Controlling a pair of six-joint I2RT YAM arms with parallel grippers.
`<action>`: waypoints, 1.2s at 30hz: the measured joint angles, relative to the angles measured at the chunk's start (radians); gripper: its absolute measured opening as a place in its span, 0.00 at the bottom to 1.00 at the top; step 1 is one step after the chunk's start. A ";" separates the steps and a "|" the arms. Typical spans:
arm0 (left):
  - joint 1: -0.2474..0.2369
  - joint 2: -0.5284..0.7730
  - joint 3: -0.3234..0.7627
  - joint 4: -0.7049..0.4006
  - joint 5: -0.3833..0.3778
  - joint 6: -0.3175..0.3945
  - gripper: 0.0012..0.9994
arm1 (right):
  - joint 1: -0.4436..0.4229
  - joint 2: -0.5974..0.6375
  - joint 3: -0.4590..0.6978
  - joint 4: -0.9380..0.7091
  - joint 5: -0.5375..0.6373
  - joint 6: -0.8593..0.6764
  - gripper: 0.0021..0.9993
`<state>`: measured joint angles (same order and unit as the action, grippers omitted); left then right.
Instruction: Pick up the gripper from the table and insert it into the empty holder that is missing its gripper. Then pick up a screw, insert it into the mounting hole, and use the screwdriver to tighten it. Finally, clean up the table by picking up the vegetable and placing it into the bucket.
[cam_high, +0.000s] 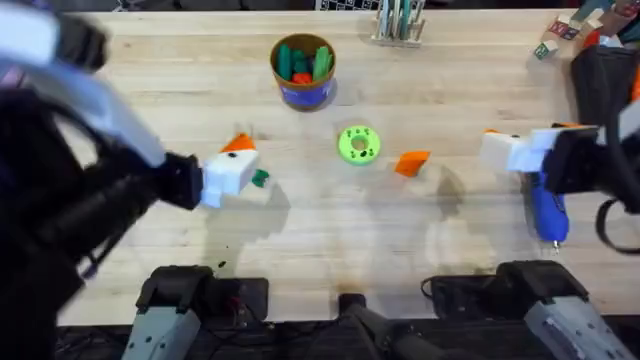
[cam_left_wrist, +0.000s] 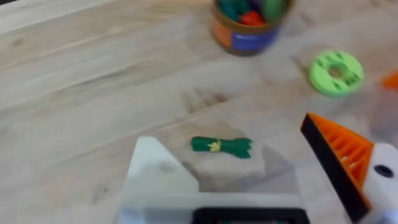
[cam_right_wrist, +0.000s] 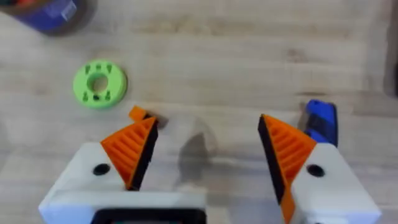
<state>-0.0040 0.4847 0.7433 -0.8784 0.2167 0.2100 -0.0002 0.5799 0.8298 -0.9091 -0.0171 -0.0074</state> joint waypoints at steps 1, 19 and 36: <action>0.000 0.043 0.024 -0.001 0.050 0.045 0.99 | 0.000 0.045 0.030 -0.031 -0.007 -0.001 0.99; 0.000 0.401 0.127 -0.075 0.043 0.156 0.99 | 0.033 0.354 0.196 -0.186 -0.041 -0.031 0.99; -0.109 0.368 0.137 -0.078 0.193 -0.058 0.98 | 0.033 0.354 0.196 -0.177 -0.043 -0.042 0.99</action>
<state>-0.1130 0.8531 0.8800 -0.9561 0.4094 0.1518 0.0326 0.9343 1.0260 -1.0860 -0.0598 -0.0494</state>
